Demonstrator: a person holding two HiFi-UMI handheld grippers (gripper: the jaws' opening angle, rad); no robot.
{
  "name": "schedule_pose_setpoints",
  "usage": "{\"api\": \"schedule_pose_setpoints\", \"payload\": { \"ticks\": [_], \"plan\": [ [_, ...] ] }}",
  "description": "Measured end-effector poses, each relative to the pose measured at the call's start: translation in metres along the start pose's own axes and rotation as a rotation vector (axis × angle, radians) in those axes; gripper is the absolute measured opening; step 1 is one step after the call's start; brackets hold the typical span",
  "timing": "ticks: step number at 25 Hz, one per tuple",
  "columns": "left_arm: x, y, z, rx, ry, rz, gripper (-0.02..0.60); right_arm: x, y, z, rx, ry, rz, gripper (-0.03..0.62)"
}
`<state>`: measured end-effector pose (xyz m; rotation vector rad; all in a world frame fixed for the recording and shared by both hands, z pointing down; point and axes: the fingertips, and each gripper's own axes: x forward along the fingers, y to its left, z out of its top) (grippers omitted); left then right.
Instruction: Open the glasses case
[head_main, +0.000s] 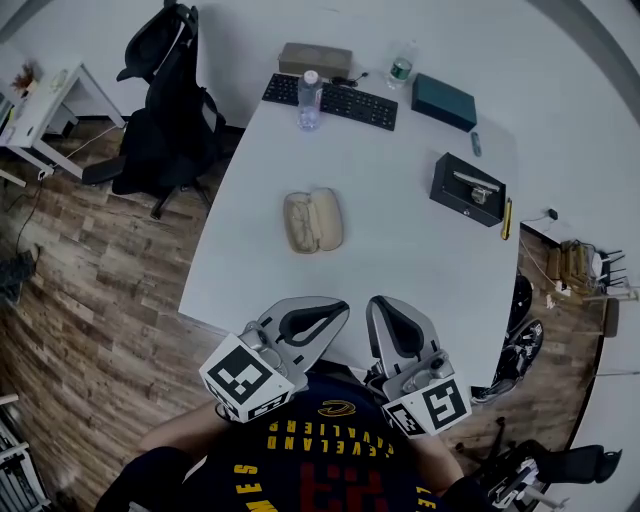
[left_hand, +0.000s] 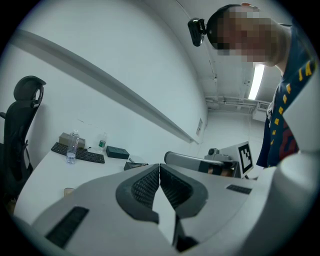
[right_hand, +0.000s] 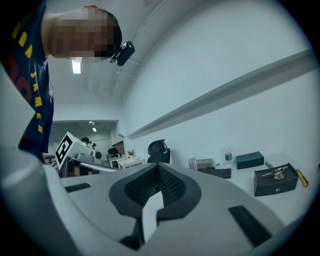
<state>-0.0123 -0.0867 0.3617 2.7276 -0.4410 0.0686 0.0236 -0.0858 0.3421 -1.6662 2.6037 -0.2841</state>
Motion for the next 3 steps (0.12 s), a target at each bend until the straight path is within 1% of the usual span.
{"api": "schedule_pose_setpoints", "payload": {
  "ticks": [3],
  "plan": [
    [-0.0002,-0.0003,-0.0014,-0.002,0.003,-0.001,0.014,-0.0003,0.0007,-0.0005,0.0,0.001,0.0,0.017]
  ]
}}
